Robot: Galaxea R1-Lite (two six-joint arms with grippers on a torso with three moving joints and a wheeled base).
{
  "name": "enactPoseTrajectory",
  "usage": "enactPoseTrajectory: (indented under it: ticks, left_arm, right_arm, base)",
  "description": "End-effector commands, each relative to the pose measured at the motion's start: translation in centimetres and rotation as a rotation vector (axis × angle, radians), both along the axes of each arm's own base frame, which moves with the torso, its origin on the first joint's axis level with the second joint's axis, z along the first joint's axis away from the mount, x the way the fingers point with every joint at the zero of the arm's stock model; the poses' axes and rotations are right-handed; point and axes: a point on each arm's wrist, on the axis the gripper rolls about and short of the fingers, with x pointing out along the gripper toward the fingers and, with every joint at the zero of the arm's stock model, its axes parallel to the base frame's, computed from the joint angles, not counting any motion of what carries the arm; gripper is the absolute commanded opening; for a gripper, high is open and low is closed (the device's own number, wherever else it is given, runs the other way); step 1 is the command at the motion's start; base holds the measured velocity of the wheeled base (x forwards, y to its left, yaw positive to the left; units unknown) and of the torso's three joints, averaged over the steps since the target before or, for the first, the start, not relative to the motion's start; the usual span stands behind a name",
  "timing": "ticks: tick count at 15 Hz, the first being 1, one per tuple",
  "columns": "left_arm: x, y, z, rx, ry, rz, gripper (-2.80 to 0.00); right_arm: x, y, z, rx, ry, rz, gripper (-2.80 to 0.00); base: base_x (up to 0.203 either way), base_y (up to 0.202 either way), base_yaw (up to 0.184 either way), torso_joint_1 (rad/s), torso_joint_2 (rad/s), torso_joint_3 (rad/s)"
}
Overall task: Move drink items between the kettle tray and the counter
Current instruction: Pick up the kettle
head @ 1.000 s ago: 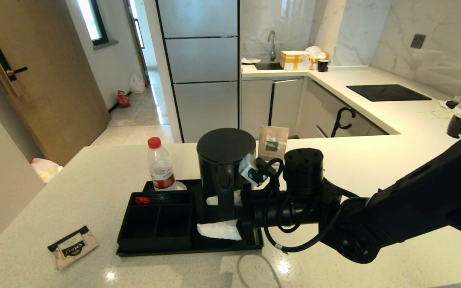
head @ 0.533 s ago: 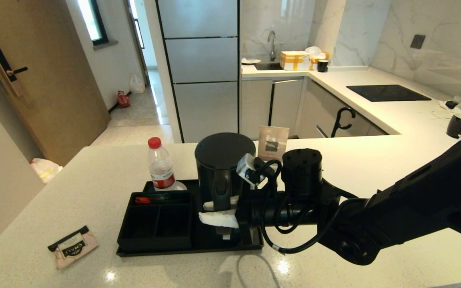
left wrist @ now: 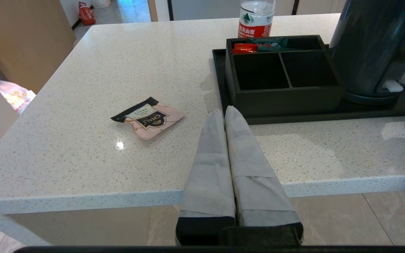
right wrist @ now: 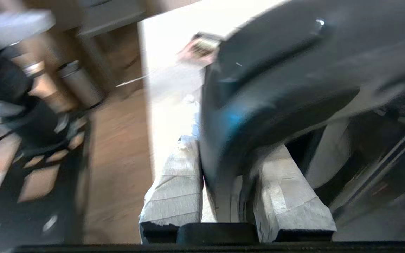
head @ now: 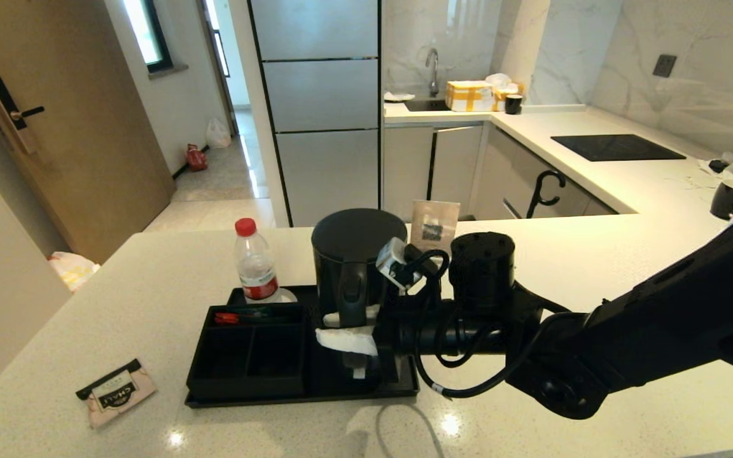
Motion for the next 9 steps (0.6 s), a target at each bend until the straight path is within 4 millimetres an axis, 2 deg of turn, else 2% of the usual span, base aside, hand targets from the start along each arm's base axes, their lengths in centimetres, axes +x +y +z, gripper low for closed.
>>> enactPoseTrajectory:
  ticks: [1, 4, 9]
  left_arm:
    - [0.0, 0.0, 0.0, 0.000, -0.001, 0.000, -2.80]
    - [0.0, 0.0, 0.0, 0.000, -0.001, 0.000, -2.80]
    - [0.0, 0.0, 0.0, 0.000, -0.001, 0.000, -2.80]
  right_arm:
    - [0.1, -0.4, 1.4, 0.029, -0.038, -0.021, -2.80]
    - [0.5, -1.1, 2.9, 0.054, -0.066, -0.060, -2.80]
    - [0.9, -1.3, 3.7, 0.067, -0.086, -0.115, -2.80]
  base:
    - [0.000, 0.000, 0.000, 0.000, 0.00, 0.000]
    - [0.000, 0.000, 0.000, 0.000, 0.00, 0.000]
    - [0.000, 0.000, 0.000, 0.000, 0.00, 0.000]
